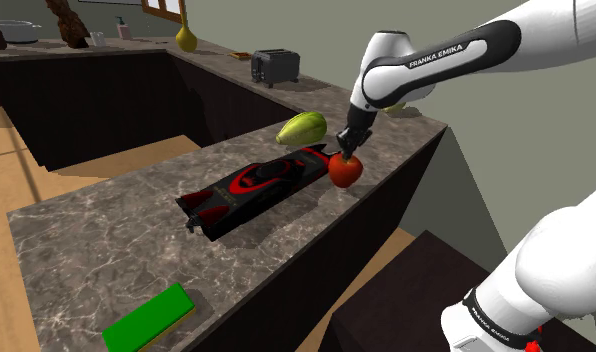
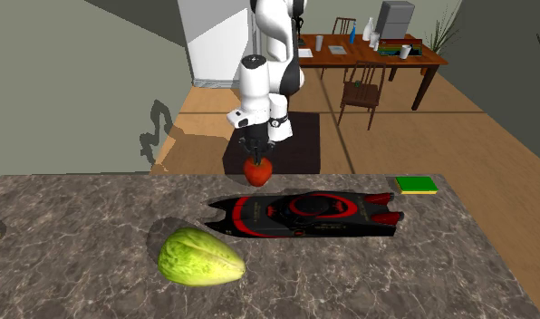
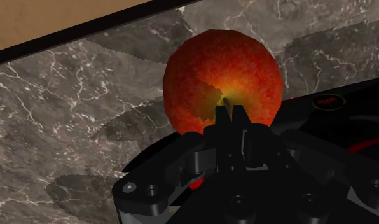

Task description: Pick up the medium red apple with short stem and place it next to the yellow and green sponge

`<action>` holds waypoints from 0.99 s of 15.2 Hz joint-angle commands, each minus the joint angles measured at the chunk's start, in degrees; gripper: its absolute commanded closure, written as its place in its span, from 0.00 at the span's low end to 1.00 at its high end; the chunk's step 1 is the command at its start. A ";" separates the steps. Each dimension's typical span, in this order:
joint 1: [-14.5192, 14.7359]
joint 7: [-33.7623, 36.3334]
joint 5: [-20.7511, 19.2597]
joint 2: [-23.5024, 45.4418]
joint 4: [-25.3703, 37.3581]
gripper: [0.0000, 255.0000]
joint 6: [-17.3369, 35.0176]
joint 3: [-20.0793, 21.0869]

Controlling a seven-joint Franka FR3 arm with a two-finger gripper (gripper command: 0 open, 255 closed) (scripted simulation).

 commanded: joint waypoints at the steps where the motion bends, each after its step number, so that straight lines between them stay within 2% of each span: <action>1: -0.05 -0.10 -0.01 -0.67 1.08 1.00 -1.76 -0.08; 15: -0.08 0.06 -0.11 -3.81 8.92 1.00 -12.74 -0.11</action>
